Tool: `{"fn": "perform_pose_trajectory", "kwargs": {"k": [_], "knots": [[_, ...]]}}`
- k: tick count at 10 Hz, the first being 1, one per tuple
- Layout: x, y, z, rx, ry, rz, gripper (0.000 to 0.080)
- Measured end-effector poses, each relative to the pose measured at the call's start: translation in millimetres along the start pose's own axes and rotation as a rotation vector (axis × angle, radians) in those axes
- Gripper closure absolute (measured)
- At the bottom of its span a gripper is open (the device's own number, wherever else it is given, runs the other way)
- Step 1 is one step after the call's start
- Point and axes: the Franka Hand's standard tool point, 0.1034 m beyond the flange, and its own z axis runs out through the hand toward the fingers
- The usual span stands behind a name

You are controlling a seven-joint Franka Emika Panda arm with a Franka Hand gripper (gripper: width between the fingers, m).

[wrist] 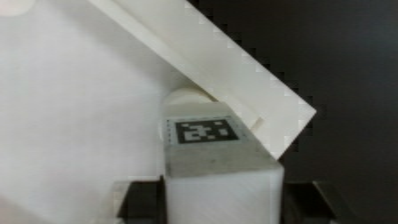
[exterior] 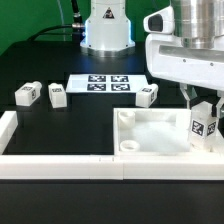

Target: Assemble square table

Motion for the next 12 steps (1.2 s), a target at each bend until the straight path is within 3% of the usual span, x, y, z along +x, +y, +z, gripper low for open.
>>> {"fn": "perform_pose_trajectory", "kwargs": {"k": [1,3,6,12], "knots": [[-0.6,-0.2,0.2,0.0,0.0,-0.007,0.0502],[-1.7,-0.4,0.4,-0.002,-0.001,-0.069,0.0222],[-8.0,-2.2,0.8,-0.013,-0.005,-0.347,0.0154],[-7.2,-0.8,1.7,-0.021,-0.01,-0.887,0.015]]}}
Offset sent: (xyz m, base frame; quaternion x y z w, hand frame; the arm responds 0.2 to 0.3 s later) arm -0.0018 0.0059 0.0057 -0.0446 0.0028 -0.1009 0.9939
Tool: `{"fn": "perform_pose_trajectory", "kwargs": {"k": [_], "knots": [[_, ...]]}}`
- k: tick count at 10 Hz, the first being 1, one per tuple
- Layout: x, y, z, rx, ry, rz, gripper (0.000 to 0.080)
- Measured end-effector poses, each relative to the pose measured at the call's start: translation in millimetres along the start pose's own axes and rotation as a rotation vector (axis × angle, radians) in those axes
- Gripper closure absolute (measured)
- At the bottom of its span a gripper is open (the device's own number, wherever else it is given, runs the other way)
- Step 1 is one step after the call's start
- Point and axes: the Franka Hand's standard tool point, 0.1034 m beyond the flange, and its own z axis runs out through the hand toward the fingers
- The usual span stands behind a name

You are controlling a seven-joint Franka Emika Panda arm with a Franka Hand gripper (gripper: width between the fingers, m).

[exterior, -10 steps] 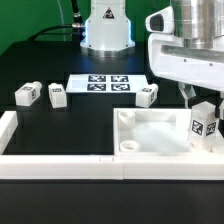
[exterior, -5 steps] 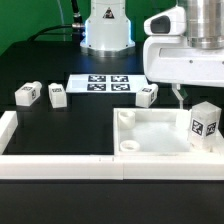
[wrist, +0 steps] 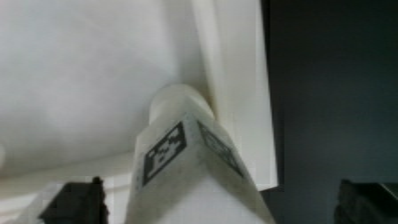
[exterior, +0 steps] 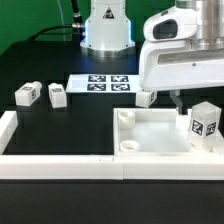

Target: Assemble square table

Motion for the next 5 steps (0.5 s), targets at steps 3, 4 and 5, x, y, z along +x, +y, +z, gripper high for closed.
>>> {"fn": "perform_pose_trajectory", "kwargs": {"k": [3,4,5], "knots": [[1.0,1.7,-0.5,-0.028,0.003,-0.287,0.015],[1.1,1.8,-0.6,-0.029,0.002,-0.367,0.015],[1.4,3.6,-0.7,-0.03,0.0,-0.434,0.015]]}}
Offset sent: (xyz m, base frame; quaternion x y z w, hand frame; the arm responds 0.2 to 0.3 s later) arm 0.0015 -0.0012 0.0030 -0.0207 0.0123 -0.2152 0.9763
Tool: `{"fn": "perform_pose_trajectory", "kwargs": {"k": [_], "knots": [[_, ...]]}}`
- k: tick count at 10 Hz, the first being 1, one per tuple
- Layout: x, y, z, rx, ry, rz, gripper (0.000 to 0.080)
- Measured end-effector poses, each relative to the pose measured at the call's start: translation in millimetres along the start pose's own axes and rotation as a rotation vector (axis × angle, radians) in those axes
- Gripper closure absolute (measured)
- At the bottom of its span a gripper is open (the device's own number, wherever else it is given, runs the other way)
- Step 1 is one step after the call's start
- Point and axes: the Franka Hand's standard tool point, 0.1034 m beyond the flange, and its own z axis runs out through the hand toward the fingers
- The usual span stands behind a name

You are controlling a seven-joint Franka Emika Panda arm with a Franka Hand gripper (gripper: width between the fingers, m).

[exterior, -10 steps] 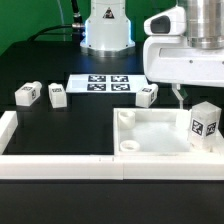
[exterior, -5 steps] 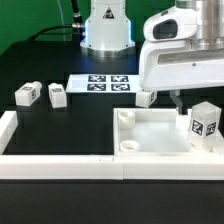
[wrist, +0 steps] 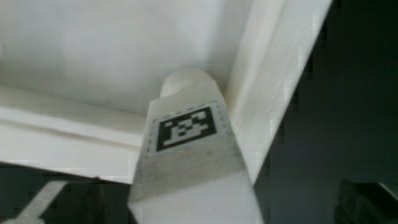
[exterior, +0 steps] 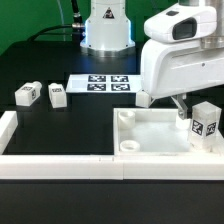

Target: Assemble square table

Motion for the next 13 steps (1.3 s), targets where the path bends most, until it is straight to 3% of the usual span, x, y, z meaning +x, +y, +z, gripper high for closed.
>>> {"fn": "perform_pose_trajectory", "kwargs": {"k": [3,5,6,7,11,13], "knots": [[-0.5,2.6,-0.2,0.0,0.0,-0.148,0.015],[-0.7,2.6,0.0,0.0,0.0,-0.147,0.0412],[-0.7,2.5,0.0,0.0,0.0,-0.147,0.0412],[-0.7,2.7,0.0,0.0,0.0,-0.147,0.0511],[-0.5,2.9,-0.2,0.001,0.001,-0.086,0.0511],[-0.5,4.0,0.1,-0.001,0.008,0.182,0.0511]]}}
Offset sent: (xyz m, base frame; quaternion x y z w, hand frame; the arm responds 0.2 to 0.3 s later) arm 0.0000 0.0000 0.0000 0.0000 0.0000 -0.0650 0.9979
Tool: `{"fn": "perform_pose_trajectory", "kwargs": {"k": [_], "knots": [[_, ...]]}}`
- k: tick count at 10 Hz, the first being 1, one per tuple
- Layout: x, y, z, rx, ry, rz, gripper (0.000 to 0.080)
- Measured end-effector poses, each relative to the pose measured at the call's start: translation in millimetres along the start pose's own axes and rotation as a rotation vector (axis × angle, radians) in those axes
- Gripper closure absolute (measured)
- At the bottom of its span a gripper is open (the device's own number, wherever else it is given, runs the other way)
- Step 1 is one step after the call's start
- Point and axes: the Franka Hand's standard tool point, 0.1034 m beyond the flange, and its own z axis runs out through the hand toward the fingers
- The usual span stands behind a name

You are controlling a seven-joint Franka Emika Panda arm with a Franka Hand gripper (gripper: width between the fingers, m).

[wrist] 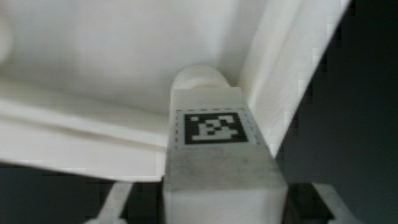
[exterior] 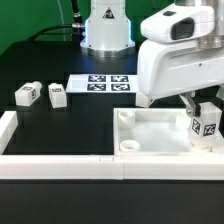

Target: Assemble square table

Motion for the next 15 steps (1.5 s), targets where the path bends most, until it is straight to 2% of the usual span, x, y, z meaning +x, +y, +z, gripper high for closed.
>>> {"fn": "perform_pose_trajectory", "kwargs": {"k": [3,5,8,11,12,13,14,15], "knots": [[1.6,2.7,0.5,-0.004,0.018,0.325,0.0509],[3.4,4.9,0.4,0.007,0.032,0.516,0.0509],[2.8,6.5,0.0,0.005,0.03,0.8,0.0509],[2.1,6.9,0.0,0.006,0.025,0.907,0.0508],[2.0,6.8,0.4,0.006,0.025,0.873,0.0508],[1.9,6.5,0.5,0.006,0.024,0.85,0.0424],[1.9,6.1,0.6,0.006,0.024,0.849,0.0243],[0.9,5.8,0.9,0.003,0.019,0.803,0.0179]]}}
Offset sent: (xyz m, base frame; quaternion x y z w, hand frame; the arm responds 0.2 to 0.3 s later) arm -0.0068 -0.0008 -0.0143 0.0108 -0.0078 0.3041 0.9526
